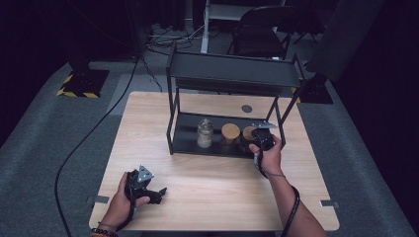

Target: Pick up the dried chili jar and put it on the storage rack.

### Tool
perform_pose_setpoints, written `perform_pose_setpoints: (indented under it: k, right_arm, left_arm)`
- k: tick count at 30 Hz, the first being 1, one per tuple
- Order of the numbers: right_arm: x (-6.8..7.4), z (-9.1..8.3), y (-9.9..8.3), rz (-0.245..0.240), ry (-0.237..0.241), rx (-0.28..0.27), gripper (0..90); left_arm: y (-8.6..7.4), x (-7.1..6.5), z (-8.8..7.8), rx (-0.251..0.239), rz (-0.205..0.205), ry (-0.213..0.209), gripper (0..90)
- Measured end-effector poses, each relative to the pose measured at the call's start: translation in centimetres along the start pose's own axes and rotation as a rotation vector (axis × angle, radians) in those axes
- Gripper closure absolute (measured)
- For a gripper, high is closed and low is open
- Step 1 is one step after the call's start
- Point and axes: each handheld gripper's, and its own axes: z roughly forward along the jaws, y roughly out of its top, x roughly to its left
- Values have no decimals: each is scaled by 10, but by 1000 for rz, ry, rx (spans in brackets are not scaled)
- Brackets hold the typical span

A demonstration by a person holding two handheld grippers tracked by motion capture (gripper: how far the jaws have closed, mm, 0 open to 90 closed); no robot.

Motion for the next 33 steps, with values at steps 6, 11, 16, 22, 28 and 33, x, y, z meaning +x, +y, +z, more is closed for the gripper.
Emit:
perform_pose_setpoints:
  k: [6, 11, 16, 22, 28, 33]
  right_arm:
    - [0, 0, 1, -8, -2, 13, 238]
    - [-1, 0, 2, -6, 4, 22, 235]
    - [-2, 0, 2, -8, 11, 27, 223]
    - [-3, -1, 3, -18, 3, 27, 182]
    - [-4, -1, 3, -34, 0, 46, 126]
    - [-9, 0, 3, -37, 15, 59, 100]
  left_arm:
    - [0, 0, 0, 0, 1, 0, 0]
    - [0, 0, 0, 0, 1, 0, 0]
    - [0, 0, 0, 0, 1, 0, 0]
    - [0, 0, 0, 0, 1, 0, 0]
    - [0, 0, 0, 1, 2, 0, 0]
    - [0, 0, 0, 1, 2, 0, 0]
